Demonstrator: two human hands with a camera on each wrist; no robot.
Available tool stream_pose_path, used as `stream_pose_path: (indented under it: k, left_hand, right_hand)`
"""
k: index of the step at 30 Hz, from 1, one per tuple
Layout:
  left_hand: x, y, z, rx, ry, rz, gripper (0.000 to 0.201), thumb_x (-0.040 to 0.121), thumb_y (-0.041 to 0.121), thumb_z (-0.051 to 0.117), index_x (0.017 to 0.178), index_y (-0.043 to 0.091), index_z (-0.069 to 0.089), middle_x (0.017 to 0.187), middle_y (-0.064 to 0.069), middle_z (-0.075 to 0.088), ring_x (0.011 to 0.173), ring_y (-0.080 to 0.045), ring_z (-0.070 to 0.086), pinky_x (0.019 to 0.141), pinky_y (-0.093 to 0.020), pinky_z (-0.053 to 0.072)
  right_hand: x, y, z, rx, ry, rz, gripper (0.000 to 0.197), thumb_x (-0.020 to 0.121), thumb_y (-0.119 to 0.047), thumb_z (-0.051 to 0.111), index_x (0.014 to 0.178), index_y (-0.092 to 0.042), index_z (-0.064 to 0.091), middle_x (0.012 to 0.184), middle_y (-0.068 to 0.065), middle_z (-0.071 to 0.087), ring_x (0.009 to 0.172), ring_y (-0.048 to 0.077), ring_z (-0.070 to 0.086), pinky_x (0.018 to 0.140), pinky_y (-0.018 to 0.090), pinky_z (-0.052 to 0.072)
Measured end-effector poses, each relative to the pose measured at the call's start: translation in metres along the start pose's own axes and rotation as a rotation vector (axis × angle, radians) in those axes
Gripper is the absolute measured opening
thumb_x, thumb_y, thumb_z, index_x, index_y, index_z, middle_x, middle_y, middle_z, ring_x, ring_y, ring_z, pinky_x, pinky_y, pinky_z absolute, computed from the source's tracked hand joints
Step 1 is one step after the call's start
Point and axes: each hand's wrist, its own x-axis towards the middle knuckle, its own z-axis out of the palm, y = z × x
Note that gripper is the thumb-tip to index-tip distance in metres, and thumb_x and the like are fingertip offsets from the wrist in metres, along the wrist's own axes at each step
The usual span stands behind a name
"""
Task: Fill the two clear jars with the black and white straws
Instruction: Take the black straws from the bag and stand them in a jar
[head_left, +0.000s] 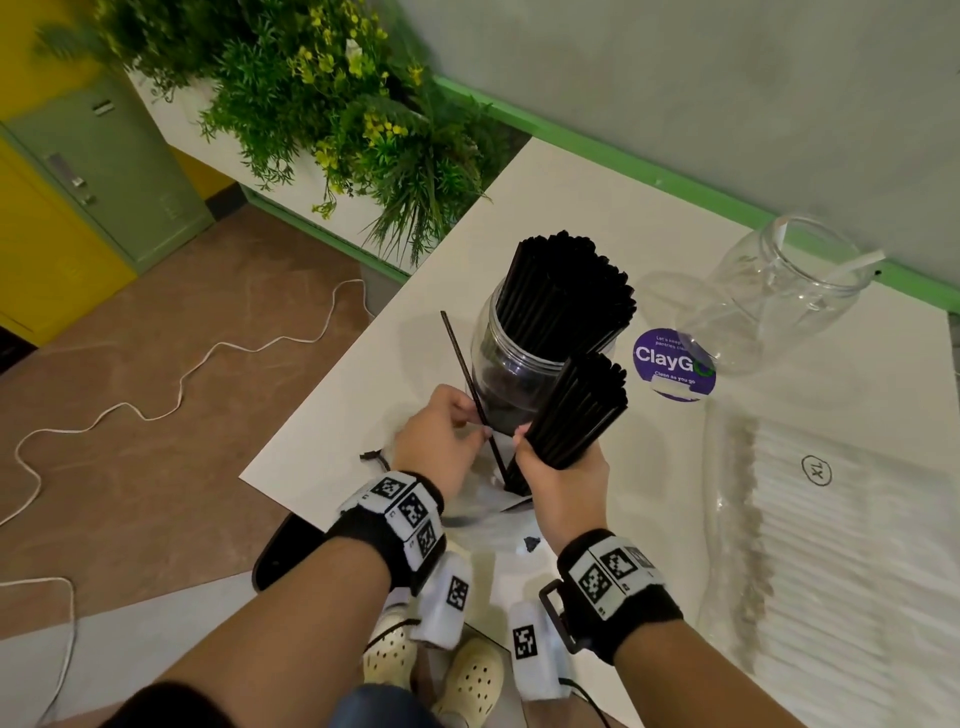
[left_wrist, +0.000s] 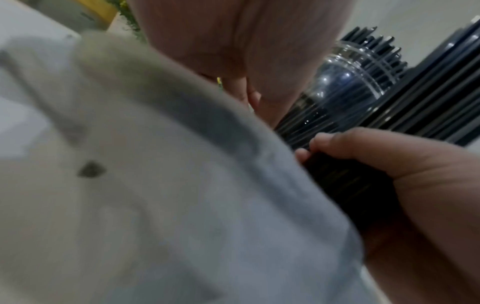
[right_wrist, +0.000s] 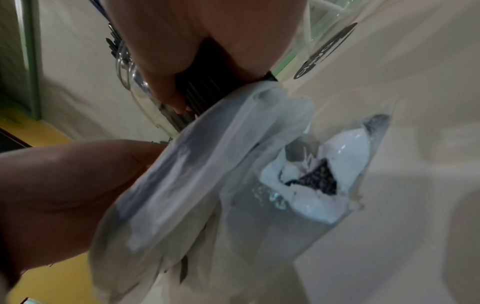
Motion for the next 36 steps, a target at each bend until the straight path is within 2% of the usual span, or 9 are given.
stream_pose_path:
  k: [4,8,15,21,23,25,28,32,36]
  left_hand:
    - [0.001,0.01,-0.002,-0.134,0.038,-0.07,0.033,0.079,0.012,0.071,0.084,0.03,0.043,0.078,0.009,0.064,0.078,-0.012,0.063,0.074,-0.028,0.051]
    - [-0.015,0.019,-0.012,-0.189,-0.01,0.071,0.026,0.083,0.008,0.069,0.096,0.021,0.052,0.081,0.009,0.068,0.079,-0.002,0.064,0.069,-0.006,0.044]
    - [-0.033,0.018,-0.013,-0.147,-0.181,0.2,0.031,0.091,0.0,0.052,0.104,0.026,0.063,0.1,0.014,0.069,0.094,0.003,0.064,0.088,-0.018,0.049]
    - [-0.045,0.014,-0.015,-0.11,-0.253,0.205,0.04,0.094,0.003,0.05,0.125,0.026,0.059,0.1,0.014,0.064,0.089,0.02,0.056,0.079,0.0,0.04]
    - [-0.048,0.016,-0.013,-0.092,-0.274,0.228,0.038,0.094,0.005,0.051,0.122,0.03,0.057,0.097,0.017,0.063,0.087,0.018,0.057,0.081,-0.004,0.043]
    - [-0.049,0.019,-0.01,-0.034,-0.283,0.29,0.031,0.095,0.009,0.051,0.12,0.025,0.061,0.101,0.016,0.064,0.092,0.008,0.059,0.087,-0.015,0.048]
    - [-0.048,0.02,-0.005,0.022,-0.279,0.369,0.032,0.096,0.013,0.05,0.123,0.025,0.061,0.11,0.016,0.063,0.103,-0.002,0.059,0.092,-0.019,0.046]
    - [-0.051,0.025,0.0,-0.038,-0.338,0.301,0.053,0.088,0.017,0.059,0.136,0.035,0.046,0.12,0.01,0.062,0.109,-0.001,0.057,0.094,-0.019,0.045]
    - [-0.049,0.03,0.019,-0.173,-0.345,0.204,0.061,0.072,0.031,0.076,0.127,0.036,0.05,0.108,0.011,0.067,0.101,-0.002,0.061,0.089,-0.026,0.05]
  right_hand:
    - [-0.003,-0.003,0.0,-0.014,-0.014,-0.002,0.014,0.08,-0.013,0.074,0.09,-0.01,0.065,0.079,0.006,0.069,0.07,0.011,0.065,0.062,0.017,0.052]
    - [-0.007,-0.005,-0.005,-0.007,-0.068,0.005,0.015,0.08,-0.012,0.074,0.09,-0.005,0.066,0.078,0.013,0.069,0.071,0.023,0.066,0.066,0.03,0.056]
    - [-0.016,-0.013,-0.004,-0.024,-0.122,-0.06,0.028,0.078,0.002,0.071,0.088,-0.022,0.06,0.079,-0.004,0.066,0.068,-0.002,0.061,0.06,0.011,0.049]
    - [-0.018,-0.029,-0.015,-0.04,-0.178,-0.207,0.049,0.075,-0.002,0.078,0.105,-0.029,0.05,0.091,-0.02,0.064,0.087,0.002,0.063,0.075,0.018,0.05]
    - [-0.017,-0.04,-0.019,-0.035,-0.178,-0.256,0.053,0.074,-0.003,0.079,0.111,-0.026,0.049,0.095,-0.02,0.064,0.092,0.002,0.063,0.078,0.019,0.05]
    - [-0.014,-0.049,-0.02,0.009,-0.192,-0.308,0.057,0.073,-0.001,0.078,0.119,-0.018,0.048,0.101,-0.008,0.066,0.098,0.012,0.064,0.084,0.026,0.052]
    - [-0.012,-0.059,-0.02,0.049,-0.184,-0.374,0.053,0.075,0.005,0.074,0.117,-0.014,0.049,0.093,0.007,0.065,0.091,0.023,0.065,0.084,0.031,0.053]
    - [-0.01,-0.062,-0.022,0.087,-0.095,-0.376,0.035,0.077,0.004,0.072,0.101,-0.013,0.053,0.087,0.012,0.064,0.084,0.027,0.063,0.081,0.033,0.052]
    - [-0.017,-0.069,-0.019,0.124,-0.107,-0.385,0.041,0.077,0.009,0.07,0.106,-0.01,0.049,0.086,0.012,0.064,0.084,0.023,0.064,0.083,0.03,0.051]
